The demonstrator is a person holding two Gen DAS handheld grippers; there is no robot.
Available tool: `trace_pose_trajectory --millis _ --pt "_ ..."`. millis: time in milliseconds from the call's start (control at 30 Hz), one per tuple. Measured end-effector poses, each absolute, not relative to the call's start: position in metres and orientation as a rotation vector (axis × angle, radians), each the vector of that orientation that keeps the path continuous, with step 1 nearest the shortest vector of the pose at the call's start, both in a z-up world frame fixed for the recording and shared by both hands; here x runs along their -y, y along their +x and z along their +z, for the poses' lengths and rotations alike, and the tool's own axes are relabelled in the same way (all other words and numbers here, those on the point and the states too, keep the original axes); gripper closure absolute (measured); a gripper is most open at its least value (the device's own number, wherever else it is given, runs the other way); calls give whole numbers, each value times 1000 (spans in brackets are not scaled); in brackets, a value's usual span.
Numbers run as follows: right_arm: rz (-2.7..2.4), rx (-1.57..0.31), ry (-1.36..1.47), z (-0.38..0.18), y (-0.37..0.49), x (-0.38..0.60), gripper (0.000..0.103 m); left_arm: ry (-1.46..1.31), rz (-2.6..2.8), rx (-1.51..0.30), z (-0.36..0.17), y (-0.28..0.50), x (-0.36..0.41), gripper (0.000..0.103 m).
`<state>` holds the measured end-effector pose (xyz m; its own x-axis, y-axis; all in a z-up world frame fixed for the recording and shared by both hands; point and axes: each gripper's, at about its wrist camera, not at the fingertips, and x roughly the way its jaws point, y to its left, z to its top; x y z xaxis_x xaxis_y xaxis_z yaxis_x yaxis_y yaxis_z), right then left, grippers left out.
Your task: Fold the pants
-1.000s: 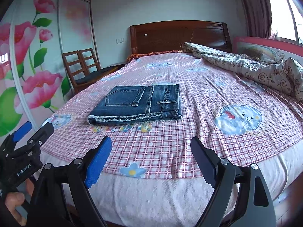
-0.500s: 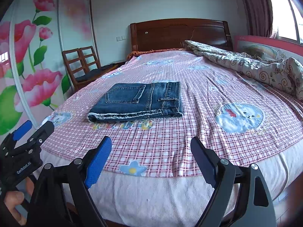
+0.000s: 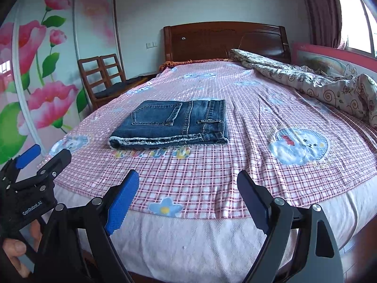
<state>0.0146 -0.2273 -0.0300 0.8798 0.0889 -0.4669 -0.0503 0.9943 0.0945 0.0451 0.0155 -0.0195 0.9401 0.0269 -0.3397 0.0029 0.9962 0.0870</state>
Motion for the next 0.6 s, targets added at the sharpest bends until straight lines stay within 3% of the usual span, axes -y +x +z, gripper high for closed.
trace_pose_trajectory --millis 600 --pt "71 -507 62 -34 16 225 19 76 -38 -358 -15 42 -5 2"
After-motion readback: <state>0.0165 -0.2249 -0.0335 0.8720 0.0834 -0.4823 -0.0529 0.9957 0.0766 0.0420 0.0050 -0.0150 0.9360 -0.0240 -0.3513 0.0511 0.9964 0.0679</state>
